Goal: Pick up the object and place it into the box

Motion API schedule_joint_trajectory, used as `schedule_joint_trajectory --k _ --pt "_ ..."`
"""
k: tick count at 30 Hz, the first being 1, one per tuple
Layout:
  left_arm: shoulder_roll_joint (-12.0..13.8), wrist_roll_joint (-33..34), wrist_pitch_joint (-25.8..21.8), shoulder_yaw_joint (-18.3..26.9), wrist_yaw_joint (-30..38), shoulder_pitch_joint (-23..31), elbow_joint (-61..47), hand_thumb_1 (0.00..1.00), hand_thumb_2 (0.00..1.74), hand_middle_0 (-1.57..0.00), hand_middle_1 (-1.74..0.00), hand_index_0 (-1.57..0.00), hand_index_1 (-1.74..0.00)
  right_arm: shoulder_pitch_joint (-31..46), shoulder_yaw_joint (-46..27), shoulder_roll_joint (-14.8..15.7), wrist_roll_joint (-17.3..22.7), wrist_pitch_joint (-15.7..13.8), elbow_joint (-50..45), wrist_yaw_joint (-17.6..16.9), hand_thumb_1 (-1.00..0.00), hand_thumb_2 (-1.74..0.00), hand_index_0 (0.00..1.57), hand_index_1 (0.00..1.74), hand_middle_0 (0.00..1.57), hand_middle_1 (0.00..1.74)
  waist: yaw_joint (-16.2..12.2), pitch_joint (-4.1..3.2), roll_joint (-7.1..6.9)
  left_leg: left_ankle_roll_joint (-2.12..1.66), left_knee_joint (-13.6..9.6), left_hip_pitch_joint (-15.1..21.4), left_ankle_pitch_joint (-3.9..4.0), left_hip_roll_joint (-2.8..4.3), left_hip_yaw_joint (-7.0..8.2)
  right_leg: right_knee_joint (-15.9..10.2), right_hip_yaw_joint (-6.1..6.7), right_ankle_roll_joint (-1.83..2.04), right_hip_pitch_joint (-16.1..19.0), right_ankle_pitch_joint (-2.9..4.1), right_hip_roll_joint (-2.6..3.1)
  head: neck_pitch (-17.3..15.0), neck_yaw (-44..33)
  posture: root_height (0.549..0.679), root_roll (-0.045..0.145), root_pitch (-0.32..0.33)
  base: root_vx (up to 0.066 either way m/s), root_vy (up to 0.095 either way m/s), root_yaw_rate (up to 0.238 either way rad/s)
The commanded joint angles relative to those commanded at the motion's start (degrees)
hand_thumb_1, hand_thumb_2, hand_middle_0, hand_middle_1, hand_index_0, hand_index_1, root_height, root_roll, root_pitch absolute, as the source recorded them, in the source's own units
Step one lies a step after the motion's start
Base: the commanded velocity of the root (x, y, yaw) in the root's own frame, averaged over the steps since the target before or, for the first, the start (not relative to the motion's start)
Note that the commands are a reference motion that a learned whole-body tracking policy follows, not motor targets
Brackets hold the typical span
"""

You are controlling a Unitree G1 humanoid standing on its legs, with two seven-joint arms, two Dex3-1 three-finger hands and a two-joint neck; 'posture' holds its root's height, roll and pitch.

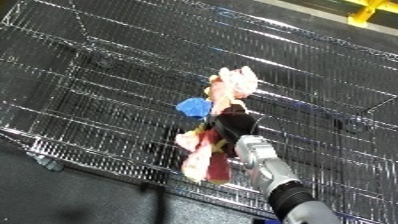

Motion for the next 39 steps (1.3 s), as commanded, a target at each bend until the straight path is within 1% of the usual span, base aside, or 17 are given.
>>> schedule_joint_trajectory --k 2,5,10,14,17,20,22,26,29,32,35,39 --pt "0.20 -0.23 -0.03 -0.14 -0.19 0.00 0.07 1.00 1.74 -1.57 -1.74 -1.57 -1.74 -0.01 0.00 -0.52 -0.04 -0.05 -0.22 -0.13 -1.00 -1.74 1.57 1.74 1.57 1.74 -0.02 0.00 0.00 -0.04 0.05 -0.04 0.06 -0.01 -0.02 0.06 -0.02 0.01 0.01 -0.04 -0.03 0.01 0.07 0.630 0.011 -0.093 -0.007 -0.011 0.010" --pt "0.38 -0.39 -0.03 -0.46 -0.31 0.03 0.11 1.00 1.74 -1.57 -1.74 -1.57 -1.74 0.01 -0.23 -1.02 -0.11 -0.05 -0.39 -0.55 -1.00 -1.74 1.57 1.74 1.57 1.74 -0.07 0.00 0.07 -0.05 0.11 -0.16 0.14 -0.03 -0.12 0.23 -0.05 0.01 -0.09 -0.09 -0.06 -0.10 0.23 0.629 0.011 -0.094 -0.013 -0.010 0.014" --pt "0.34 -0.47 0.17 -0.80 -0.19 -0.14 0.53 1.00 1.74 -1.57 -1.74 -1.57 -1.74 0.40 -1.03 -0.76 0.15 0.20 -0.37 -1.56 -1.00 -1.74 1.57 1.74 1.57 1.74 -0.21 0.00 0.16 0.02 0.20 -0.20 0.21 -0.01 -0.21 0.60 0.02 -0.01 -0.24 -0.16 -0.06 -0.24 0.63 0.628 0.011 -0.096 -0.015 -0.007 0.008" --pt "0.12 -0.62 0.37 -0.59 -0.10 -0.50 1.10 1.00 1.74 -1.57 -1.74 -1.57 -1.74 0.36 -1.65 -0.87 0.52 0.38 -0.86 -2.14 -1.00 -1.74 1.57 1.74 1.57 1.74 -0.42 0.00 0.14 0.03 -0.13 0.34 0.26 -0.03 -0.08 0.56 0.04 0.07 0.14 -0.22 -0.12 -0.32 1.01 0.629 0.013 -0.102 -0.009 -0.005 -0.006" --pt "0.07 -0.81 0.54 -0.36 -0.14 -1.00 1.74 1.00 1.74 -1.57 -1.74 -1.57 -1.74 0.26 -2.23 -2.00 1.24 0.40 -2.73 -2.42 -1.00 -1.74 1.57 1.74 1.57 1.74 -0.82 0.00 -0.02 0.02 -0.58 1.24 0.25 0.01 0.15 0.26 0.18 0.08 0.84 -0.21 -0.15 0.15 1.53 0.630 0.015 -0.110 -0.002 -0.006 -0.048" --pt "-0.10 -1.05 0.69 0.00 -0.09 -1.53 2.50 1.00 1.74 -1.57 -1.74 -1.57 -1.74 0.46 -3.33 -4.18 2.33 0.28 -6.41 -2.84 -1.00 -1.74 1.57 1.74 1.57 1.74 -1.59 -0.10 -0.38 0.02 -0.96 2.27 0.26 0.20 0.50 -0.06 0.29 0.06 1.62 -0.17 -0.19 0.95 2.13 0.630 0.017 -0.119 -0.003 -0.010 -0.079" --pt "-0.25 -1.11 0.80 0.19 0.02 -1.79 3.03 1.00 1.74 -1.57 -1.74 -1.57 -1.74 0.97 -4.51 -5.99 3.18 0.11 -9.53 -3.33 -1.00 -1.74 1.57 1.74 1.57 1.74 -2.25 -0.37 -0.65 0.03 -1.20 2.95 0.28 0.36 0.81 -0.23 0.39 0.04 2.08 -0.18 -0.21 1.40 2.54 0.631 0.018 -0.124 -0.003 -0.013 -0.089" --pt "-0.45 -0.82 1.14 0.38 0.03 -1.98 3.89 1.00 1.74 -1.57 -1.74 -1.57 -1.74 3.30 -7.79 -10.22 4.31 -0.37 -16.31 -4.44 -1.00 -1.74 1.57 1.74 1.57 1.74 -3.95 -1.13 -1.09 0.06 -1.61 4.19 0.32 0.70 1.49 -0.42 0.66 -0.06 2.93 -0.35 -0.20 2.34 2.92 0.631 0.021 -0.134 -0.007 -0.014 -0.095" --pt "-0.59 -0.44 1.51 0.65 -0.15 -1.83 4.49 1.00 1.74 -1.57 -1.74 -1.57 -1.74 6.62 -11.61 -13.70 5.13 -0.68 -21.92 -5.35 -1.00 -1.74 1.57 1.74 1.57 1.74 -5.56 -1.68 -1.25 0.08 -1.73 5.00 0.34 0.97 1.99 -0.38 0.94 -0.12 3.41 -0.46 -0.17 2.57 3.60 0.631 0.023 -0.143 -0.017 -0.019 -0.088" --pt "-0.81 -0.11 1.97 1.00 -0.32 -1.39 4.79 1.00 1.74 -1.57 -1.74 -1.57 -1.74 11.48 -16.70 -16.45 6.35 -0.92 -27.63 -6.44 -1.00 -1.74 1.57 1.74 1.57 1.74 -7.21 -2.22 -1.21 0.14 -1.83 5.70 0.37 1.21 2.44 -0.34 1.34 -0.19 3.81 -0.51 -0.09 2.57 4.91 0.631 0.025 -0.153 -0.014 -0.028 -0.069" --pt "-1.24 0.31 2.44 1.18 -0.45 -0.85 4.97 1.00 1.74 -1.57 -1.74 -1.57 -1.74 17.71 -23.16 -18.15 8.13 -1.21 -33.59 -7.82 -1.00 -1.74 1.57 1.74 1.57 1.74 -9.01 -2.77 -0.99 0.20 -2.06 6.38 0.47 1.40 2.95 -0.44 1.73 -0.23 4.19 -0.41 -0.06 2.41 6.58 0.631 0.029 -0.164 -0.018 -0.034 -0.082" --pt "-2.14 0.89 3.07 1.25 -0.65 -0.13 4.92 1.00 1.74 -1.57 -1.74 -1.57 -1.74 27.12 -32.65 -18.56 9.47 -1.84 -41.45 -9.73 -1.00 -1.74 1.57 1.74 1.57 1.74 -11.42 -3.56 -0.57 0.24 -2.24 7.15 0.54 1.52 3.60 -0.91 2.14 -0.33 4.91 -0.13 -0.06 2.82 9.70 0.632 0.034 -0.178 -0.012 -0.028 -0.072"
